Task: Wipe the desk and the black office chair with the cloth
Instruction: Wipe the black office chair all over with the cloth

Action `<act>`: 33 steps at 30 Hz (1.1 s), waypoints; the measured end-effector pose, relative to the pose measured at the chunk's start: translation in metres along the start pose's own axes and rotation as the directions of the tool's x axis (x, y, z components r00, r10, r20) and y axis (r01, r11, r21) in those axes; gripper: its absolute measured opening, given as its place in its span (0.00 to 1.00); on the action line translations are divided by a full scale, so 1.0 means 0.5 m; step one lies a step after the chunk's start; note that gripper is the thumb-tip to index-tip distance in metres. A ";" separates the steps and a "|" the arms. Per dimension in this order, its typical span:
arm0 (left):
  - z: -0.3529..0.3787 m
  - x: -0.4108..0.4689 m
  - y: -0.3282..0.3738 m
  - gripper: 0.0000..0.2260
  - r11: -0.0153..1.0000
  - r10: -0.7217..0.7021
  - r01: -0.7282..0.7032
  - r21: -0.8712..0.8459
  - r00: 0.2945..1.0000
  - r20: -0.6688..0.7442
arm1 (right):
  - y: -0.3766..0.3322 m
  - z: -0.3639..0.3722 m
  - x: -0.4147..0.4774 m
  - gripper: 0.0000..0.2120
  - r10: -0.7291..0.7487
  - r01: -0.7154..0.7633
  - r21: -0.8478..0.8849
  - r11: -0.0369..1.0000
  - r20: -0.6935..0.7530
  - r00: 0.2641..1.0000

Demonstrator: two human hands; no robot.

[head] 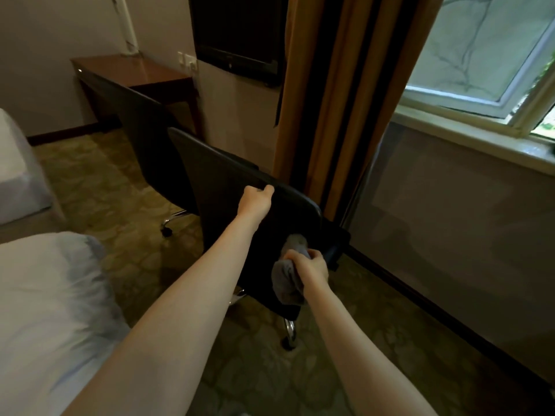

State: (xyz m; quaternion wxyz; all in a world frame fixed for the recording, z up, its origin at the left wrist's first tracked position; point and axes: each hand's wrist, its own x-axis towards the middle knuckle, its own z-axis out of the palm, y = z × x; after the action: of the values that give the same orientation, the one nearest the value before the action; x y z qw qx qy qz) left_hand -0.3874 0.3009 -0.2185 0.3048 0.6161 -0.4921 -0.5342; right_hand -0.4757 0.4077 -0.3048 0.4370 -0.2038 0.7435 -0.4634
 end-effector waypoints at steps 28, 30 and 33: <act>-0.491 0.233 -0.093 0.16 0.976 -0.215 0.215 -0.026 0.976 -0.030 | -0.210 0.568 0.050 0.23 -0.148 0.205 -0.141 0.969 0.338 0.930; -0.518 0.244 -0.095 0.11 0.973 -0.232 0.232 -0.005 0.973 -0.010 | -0.224 0.606 0.062 0.23 -0.148 0.207 -0.130 0.970 0.364 0.919; -0.558 0.267 -0.092 0.10 0.970 -0.242 0.242 0.012 0.970 -0.011 | -0.250 0.665 0.083 0.22 -0.130 0.213 -0.151 0.965 0.429 0.894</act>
State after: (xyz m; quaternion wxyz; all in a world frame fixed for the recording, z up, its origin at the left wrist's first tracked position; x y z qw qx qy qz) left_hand -0.1146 0.1496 -0.2399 0.2357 0.6760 -0.4153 -0.5612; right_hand -0.2318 0.1479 -0.2783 0.5202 -0.4043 0.6541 -0.3717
